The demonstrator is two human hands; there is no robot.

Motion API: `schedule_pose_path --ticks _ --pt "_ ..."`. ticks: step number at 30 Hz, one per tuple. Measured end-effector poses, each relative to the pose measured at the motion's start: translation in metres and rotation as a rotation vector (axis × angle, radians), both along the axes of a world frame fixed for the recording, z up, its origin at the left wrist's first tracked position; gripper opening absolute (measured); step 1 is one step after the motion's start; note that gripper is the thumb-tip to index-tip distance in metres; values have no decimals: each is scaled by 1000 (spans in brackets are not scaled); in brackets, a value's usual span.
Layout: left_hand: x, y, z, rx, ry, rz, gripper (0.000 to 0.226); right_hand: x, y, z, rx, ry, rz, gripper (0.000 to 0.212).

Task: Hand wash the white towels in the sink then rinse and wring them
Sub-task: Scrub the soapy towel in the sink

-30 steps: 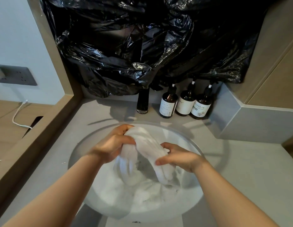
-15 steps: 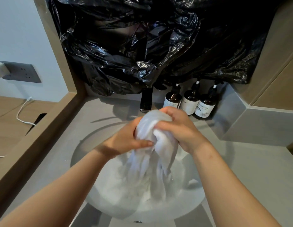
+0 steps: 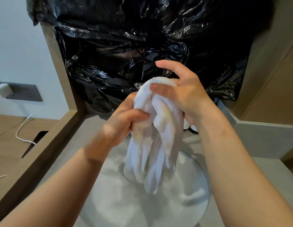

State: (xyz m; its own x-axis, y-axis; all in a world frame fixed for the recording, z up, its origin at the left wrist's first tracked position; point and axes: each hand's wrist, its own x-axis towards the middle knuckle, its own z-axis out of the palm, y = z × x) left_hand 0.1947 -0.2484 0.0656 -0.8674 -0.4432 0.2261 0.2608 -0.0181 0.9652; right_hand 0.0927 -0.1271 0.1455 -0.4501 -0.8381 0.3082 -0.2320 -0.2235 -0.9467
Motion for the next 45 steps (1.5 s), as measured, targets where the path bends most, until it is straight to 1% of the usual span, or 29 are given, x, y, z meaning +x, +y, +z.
schedule_pose_path --ticks 3,4,6,8,10,11,12,13,14,15,16,17,19,21,23,25,27,29,30,31,32,33,34,36,38,39,41,43,45 --pt "0 11 -3 -8 63 -17 58 4 -5 6 -39 41 -83 41" --pt "0 17 -10 -15 83 7 63 5 -6 4 -60 23 -112 42" --pt "1 31 -30 -65 115 51 89 7 -8 0 -103 -48 -168 40" --pt "0 46 -58 -75 107 78 107 10 -8 -5 -153 -153 -191 37" --pt "-5 57 -90 -181 47 233 116 16 -9 -9 -199 -255 -181 36" --pt "-8 63 -101 -233 -3 339 117 19 -10 -11 -217 -300 -169 35" --pt "-9 67 -106 -267 -40 431 114 22 -11 -12 -233 -337 -158 35" --pt "-9 70 -106 -252 -51 483 107 24 -11 -14 -246 -366 -151 34" --pt "-8 70 -105 -220 -40 501 96 24 -11 -15 -258 -384 -158 33" --pt "-7 66 -103 -195 -23 490 78 23 -9 -16 -262 -395 -190 32" --pt "-5 61 -102 -198 -17 453 59 18 -5 -19 -262 -396 -242 31" --pt "-1 55 -100 -212 -26 414 48 11 1 -22 -265 -400 -301 29" --pt "10 46 -100 -214 -84 396 55 -8 18 -37 -288 -471 -400 24" --pt "14 36 -99 -226 -127 423 74 -28 32 -60 -259 -555 -502 19" --pt "13 26 -97 -181 -213 406 78 -42 39 -95 -145 -558 -618 13" --pt "12 17 -91 -149 -280 366 78 -51 39 -130 33 -536 -658 12" --pt "13 9 -88 -198 -333 336 75 -54 39 -164 270 -532 -618 14" --pt "12 7 -85 -264 -392 307 70 -49 41 -189 556 -349 -534 13" --pt "10 7 -83 -296 -435 291 67 -43 41 -194 612 -258 -494 14" --pt "8 8 -80 -338 -493 264 64 -35 38 -196 576 -240 -440 15" --pt "5 8 -78 -382 -557 225 63 -25 35 -196 499 -270 -356 17" --pt "3 9 -77 -401 -604 170 62 -15 32 -194 449 -297 -228 22" --pt "3 8 -78 -389 -626 115 61 -5 28 -194 420 -301 -89 33" --pt "7 5 -77 -261 -588 31 60 12 23 -195 375 -356 119 66" --pt "12 -2 -76 -87 -518 -2 60 21 21 -200 341 -425 167 93" --pt "12 -4 -74 1 -488 3 59 23 20 -201 330 -440 167 97" --pt "8 -5 -70 184 -426 15 57 26 19 -199 289 -478 182 90" --pt "0 -3 -69 276 -405 52 50 30 15 -196 229 -552 186 84" --pt "-8 0 -69 332 -423 92 43 32 10 -201 169 -646 161 84"
